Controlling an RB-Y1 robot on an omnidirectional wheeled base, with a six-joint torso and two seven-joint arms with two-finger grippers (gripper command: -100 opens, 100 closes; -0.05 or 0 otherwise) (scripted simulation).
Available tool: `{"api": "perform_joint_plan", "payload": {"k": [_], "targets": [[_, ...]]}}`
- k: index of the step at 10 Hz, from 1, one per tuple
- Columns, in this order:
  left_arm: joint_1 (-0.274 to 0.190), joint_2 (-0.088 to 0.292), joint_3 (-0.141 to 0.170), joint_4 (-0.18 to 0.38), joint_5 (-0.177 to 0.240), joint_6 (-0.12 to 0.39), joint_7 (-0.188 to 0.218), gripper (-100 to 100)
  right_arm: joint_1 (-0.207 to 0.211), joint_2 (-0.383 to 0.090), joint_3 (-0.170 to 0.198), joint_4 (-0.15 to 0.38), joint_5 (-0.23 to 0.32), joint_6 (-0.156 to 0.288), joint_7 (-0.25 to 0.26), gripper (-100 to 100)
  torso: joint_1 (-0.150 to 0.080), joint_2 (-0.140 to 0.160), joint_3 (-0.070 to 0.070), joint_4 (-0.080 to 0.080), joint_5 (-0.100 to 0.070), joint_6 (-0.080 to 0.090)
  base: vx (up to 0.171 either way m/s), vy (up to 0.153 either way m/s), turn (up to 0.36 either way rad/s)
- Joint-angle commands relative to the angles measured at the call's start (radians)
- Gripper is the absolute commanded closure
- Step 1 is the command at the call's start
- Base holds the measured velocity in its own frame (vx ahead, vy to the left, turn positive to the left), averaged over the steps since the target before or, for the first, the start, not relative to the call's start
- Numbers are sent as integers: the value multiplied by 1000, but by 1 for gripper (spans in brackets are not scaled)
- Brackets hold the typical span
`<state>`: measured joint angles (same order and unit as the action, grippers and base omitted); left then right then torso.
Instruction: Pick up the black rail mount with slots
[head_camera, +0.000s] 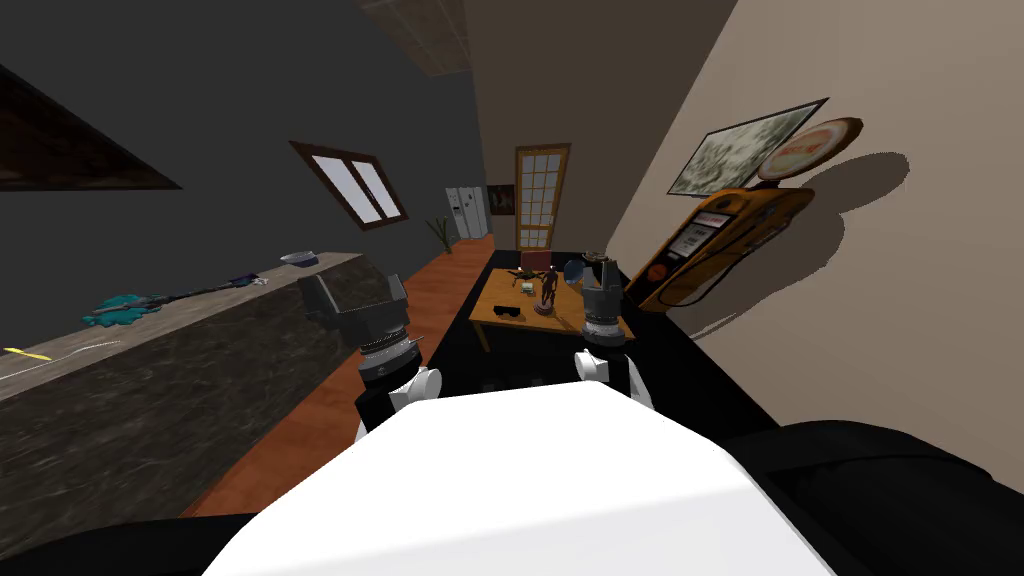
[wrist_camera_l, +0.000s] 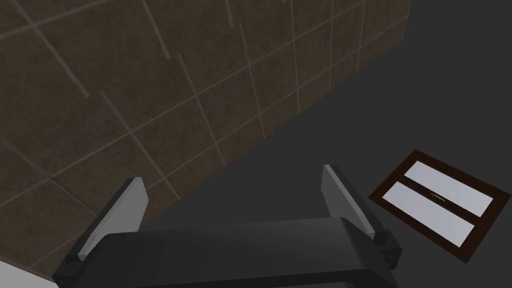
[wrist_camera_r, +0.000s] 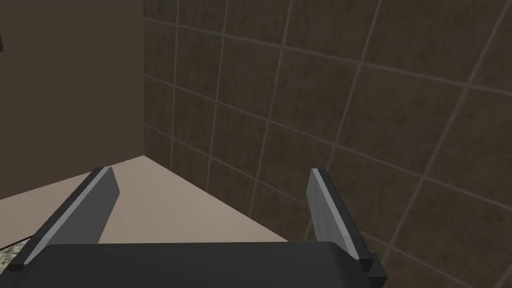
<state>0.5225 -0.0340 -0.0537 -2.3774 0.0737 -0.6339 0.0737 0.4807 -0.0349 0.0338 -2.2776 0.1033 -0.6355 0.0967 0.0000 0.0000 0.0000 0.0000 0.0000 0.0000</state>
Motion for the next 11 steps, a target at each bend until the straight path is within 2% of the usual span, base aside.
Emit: {"api": "perform_joint_plan", "payload": {"k": [1, 6, 11], "targets": [[0, 0, 0, 0, 0, 0, 0, 0, 8, -41, -3, 16, -8, 12, 15, -100, 0, 0, 0, 0, 0, 0, 2, 24, 197], [0, 0, 0, 0, 0, 0, 0, 0, 48, -156, -17, 82, -46, 61, 82, -100, 4, 0, 0, 0, 1, 0, 8, 49, 236], [0, 0, 0, 0, 0, 0, 0, 0, 110, -301, -43, 175, -106, 131, 182, -100, 4, -1, 0, 0, 1, 0, 17, 73, 361]]}}
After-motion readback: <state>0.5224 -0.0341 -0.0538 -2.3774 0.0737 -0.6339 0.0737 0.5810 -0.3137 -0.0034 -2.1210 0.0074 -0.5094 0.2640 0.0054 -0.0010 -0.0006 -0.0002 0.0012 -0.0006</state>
